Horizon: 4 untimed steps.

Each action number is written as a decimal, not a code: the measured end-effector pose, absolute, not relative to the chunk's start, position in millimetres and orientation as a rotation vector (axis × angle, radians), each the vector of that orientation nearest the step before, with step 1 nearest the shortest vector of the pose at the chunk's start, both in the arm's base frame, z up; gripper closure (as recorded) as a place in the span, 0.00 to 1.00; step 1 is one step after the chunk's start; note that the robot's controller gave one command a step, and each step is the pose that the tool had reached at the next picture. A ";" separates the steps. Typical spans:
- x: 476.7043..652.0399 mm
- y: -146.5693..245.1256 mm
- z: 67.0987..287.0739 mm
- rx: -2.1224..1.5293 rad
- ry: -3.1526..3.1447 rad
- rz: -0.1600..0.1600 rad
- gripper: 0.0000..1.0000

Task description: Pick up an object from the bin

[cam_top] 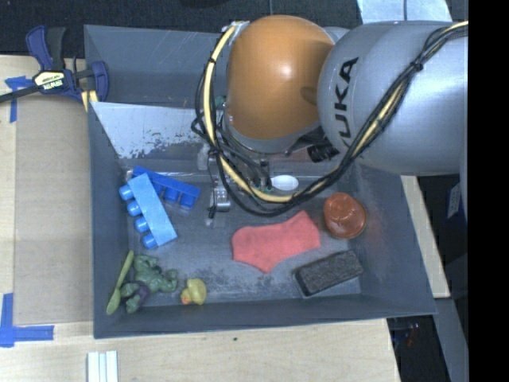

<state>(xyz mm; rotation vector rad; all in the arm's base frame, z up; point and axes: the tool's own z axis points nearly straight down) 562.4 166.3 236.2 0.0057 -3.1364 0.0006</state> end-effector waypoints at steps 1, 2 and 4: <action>563.9 165.2 241.3 0.001 -3.145 -0.002 0.00; 543.1 128.3 218.4 0.177 -3.144 -0.005 0.00; 548.7 39.0 184.8 0.070 -3.145 -0.002 0.00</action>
Offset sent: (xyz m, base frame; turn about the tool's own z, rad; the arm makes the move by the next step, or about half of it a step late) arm -0.0370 -0.0749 -0.0392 -0.1822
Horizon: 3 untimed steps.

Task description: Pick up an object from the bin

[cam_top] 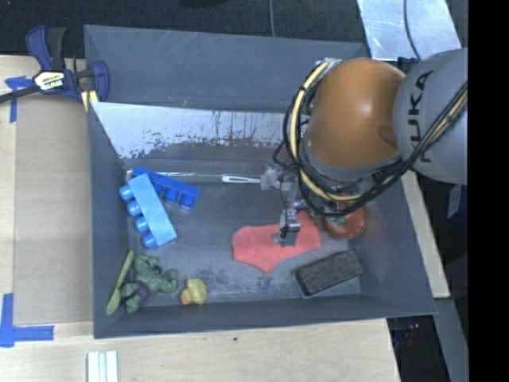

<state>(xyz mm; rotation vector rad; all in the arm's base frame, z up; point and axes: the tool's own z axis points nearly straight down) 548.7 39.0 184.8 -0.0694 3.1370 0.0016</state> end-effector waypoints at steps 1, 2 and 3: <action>504.3 -1.9 139.5 -0.358 3.116 0.002 0.00; 503.5 -6.2 108.2 -0.749 3.035 -0.006 0.00; 546.4 -12.7 76.3 -0.044 3.139 -0.003 1.00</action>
Offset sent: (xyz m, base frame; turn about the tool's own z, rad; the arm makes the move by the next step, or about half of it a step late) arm -0.0442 -0.0441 -0.0794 -0.4426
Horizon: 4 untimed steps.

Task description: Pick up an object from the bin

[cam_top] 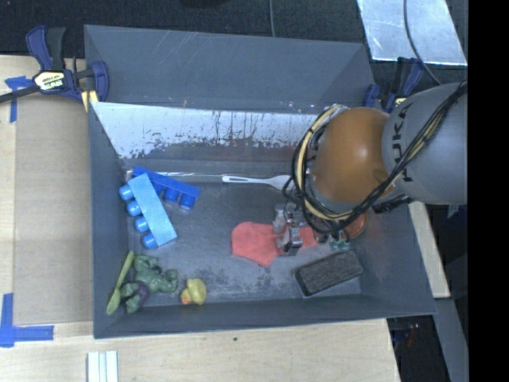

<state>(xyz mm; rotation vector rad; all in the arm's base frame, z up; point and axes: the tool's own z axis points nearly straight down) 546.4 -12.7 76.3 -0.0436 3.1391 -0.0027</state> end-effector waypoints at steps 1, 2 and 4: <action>546.3 -12.6 76.3 -0.042 3.139 -0.002 1.00; 535.3 3.5 73.1 -0.061 3.130 -0.005 1.00; 520.8 35.9 73.2 -0.152 3.122 -0.008 1.00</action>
Offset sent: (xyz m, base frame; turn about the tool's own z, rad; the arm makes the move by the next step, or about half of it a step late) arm -0.0156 0.0202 -0.0063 -0.0135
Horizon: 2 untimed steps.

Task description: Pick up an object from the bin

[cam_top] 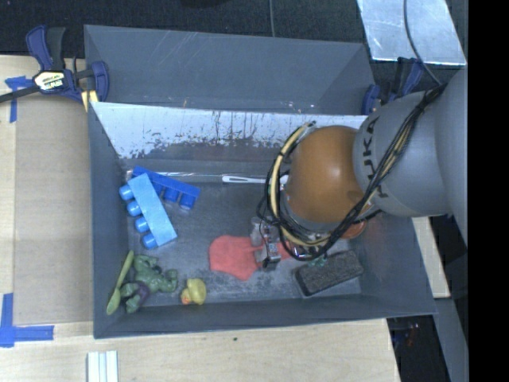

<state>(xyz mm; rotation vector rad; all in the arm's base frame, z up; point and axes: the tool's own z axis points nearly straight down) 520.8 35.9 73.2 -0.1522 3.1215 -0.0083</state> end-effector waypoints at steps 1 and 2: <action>528.1 58.6 72.5 0.142 3.120 -0.005 1.00; 510.4 78.2 72.4 -0.006 3.119 -0.008 1.00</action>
Offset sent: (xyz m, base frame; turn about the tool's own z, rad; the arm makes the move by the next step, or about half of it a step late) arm -0.0276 0.0575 -0.0032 -0.0582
